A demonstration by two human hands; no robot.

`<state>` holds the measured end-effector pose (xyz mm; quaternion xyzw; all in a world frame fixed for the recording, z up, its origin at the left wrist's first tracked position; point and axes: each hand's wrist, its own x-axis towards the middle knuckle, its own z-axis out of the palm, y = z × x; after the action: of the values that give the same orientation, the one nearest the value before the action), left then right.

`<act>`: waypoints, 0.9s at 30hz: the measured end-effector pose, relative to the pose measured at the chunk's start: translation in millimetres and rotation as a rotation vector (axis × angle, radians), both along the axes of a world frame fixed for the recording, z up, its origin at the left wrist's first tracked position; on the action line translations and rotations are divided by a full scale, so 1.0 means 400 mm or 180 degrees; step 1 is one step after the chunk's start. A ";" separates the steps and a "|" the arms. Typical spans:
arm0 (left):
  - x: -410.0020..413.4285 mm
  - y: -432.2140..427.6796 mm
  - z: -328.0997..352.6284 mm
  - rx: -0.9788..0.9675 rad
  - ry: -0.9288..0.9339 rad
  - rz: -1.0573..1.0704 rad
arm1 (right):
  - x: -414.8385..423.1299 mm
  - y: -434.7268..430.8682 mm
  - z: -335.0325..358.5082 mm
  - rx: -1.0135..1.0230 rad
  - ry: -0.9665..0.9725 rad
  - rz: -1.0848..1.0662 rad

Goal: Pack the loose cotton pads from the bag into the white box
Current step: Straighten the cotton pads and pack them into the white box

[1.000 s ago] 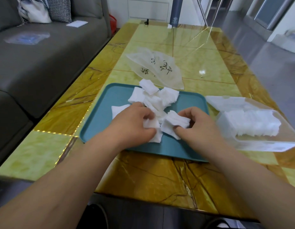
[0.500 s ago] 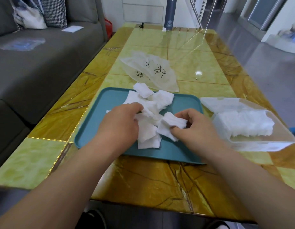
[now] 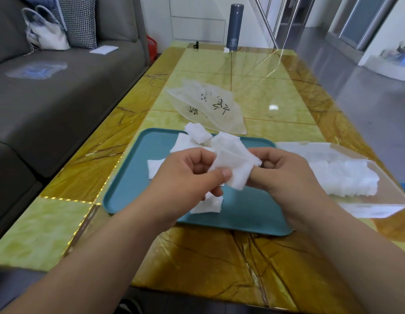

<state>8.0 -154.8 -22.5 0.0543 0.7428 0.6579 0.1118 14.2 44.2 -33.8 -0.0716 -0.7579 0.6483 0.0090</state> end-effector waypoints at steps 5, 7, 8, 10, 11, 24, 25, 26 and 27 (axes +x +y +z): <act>-0.005 0.014 0.000 -0.0126 -0.0046 0.0145 | 0.009 0.000 0.011 0.0094 0.0107 0.0117; -0.003 0.013 -0.001 -0.0151 -0.0046 0.0136 | 0.008 -0.001 0.008 0.0029 0.0090 0.0118; -0.003 0.013 -0.003 -0.0175 -0.0051 0.0121 | 0.007 -0.001 0.005 -0.0008 0.0084 0.0133; -0.004 0.013 -0.008 -0.0239 -0.0068 0.0128 | 0.006 0.001 0.000 -0.0057 0.0050 0.0180; -0.005 0.011 -0.009 -0.0262 -0.0069 0.0148 | 0.005 0.000 -0.001 -0.0052 0.0026 0.0214; -0.010 0.013 -0.024 -0.0192 -0.0060 0.0070 | 0.011 -0.005 -0.002 -0.0008 0.0070 0.0342; -0.009 0.014 -0.026 -0.0212 -0.0057 0.0094 | 0.011 -0.004 -0.001 -0.0076 0.0008 0.0416; -0.011 0.015 -0.029 -0.0262 -0.0032 0.0131 | 0.010 -0.002 -0.001 -0.0166 -0.0067 0.0507; -0.014 0.016 -0.035 -0.0343 0.0000 0.0186 | 0.010 -0.001 -0.003 -0.0212 -0.0146 0.0600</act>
<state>2.2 -148.2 -36.4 0.0264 0.7785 0.6199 0.0953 18.0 43.7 -35.2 -0.0150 -0.7393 0.6693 -0.0718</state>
